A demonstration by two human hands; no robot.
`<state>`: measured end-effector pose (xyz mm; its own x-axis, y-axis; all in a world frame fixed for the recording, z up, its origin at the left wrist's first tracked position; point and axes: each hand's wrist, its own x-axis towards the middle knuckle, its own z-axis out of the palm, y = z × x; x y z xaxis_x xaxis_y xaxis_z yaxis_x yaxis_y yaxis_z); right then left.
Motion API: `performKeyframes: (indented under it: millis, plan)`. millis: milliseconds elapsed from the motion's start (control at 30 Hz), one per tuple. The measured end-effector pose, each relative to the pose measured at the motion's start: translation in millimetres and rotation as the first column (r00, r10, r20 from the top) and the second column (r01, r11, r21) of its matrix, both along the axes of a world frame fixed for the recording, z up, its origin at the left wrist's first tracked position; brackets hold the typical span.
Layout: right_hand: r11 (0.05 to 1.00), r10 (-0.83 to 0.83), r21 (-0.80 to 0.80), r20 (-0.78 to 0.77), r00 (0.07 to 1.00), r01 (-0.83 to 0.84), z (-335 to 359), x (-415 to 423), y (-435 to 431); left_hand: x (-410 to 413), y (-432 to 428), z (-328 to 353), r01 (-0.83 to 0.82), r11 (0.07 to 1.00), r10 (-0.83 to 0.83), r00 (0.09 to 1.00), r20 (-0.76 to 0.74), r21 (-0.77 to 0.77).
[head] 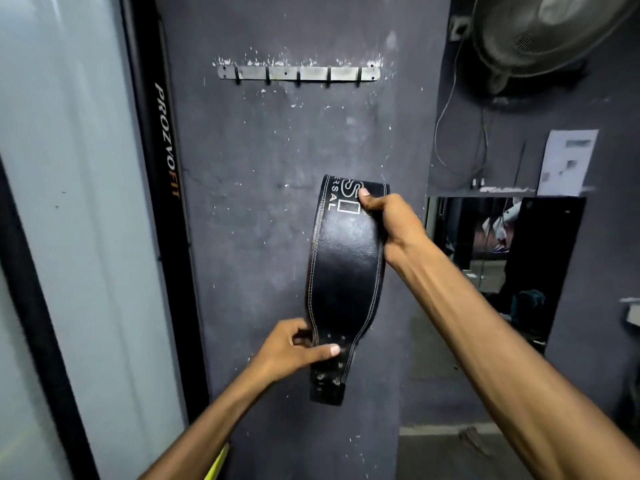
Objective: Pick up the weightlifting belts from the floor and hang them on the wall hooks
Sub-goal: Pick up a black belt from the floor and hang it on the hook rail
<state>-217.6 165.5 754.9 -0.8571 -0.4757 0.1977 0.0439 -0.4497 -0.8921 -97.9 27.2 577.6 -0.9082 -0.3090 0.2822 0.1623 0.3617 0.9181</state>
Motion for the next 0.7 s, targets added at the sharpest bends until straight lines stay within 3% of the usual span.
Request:
performKeyframes:
  millis: [133,300,500,700]
  plan:
    - [0.999,0.035,0.018,-0.1,0.994,-0.034,16.5,19.8,3.8,6.3,-5.2,89.0,0.157,0.972,-0.124,0.974,-0.188,0.175]
    - [0.999,-0.008,0.028,-0.302,0.953,0.018,19.8,45.3,-0.8,-6.2,-5.8,193.2,0.22,0.907,-0.104,0.943,-0.315,0.36]
    - [0.999,0.004,0.04,-0.458,0.889,0.016,-26.0,54.0,24.5,-7.9,-0.3,207.5,0.223,0.93,-0.097,0.915,-0.391,0.292]
    - [0.922,0.171,0.374,-0.616,0.769,0.095,-121.3,63.7,40.0,-1.9,-12.9,198.6,0.221,0.945,-0.118,0.917,-0.381,0.241]
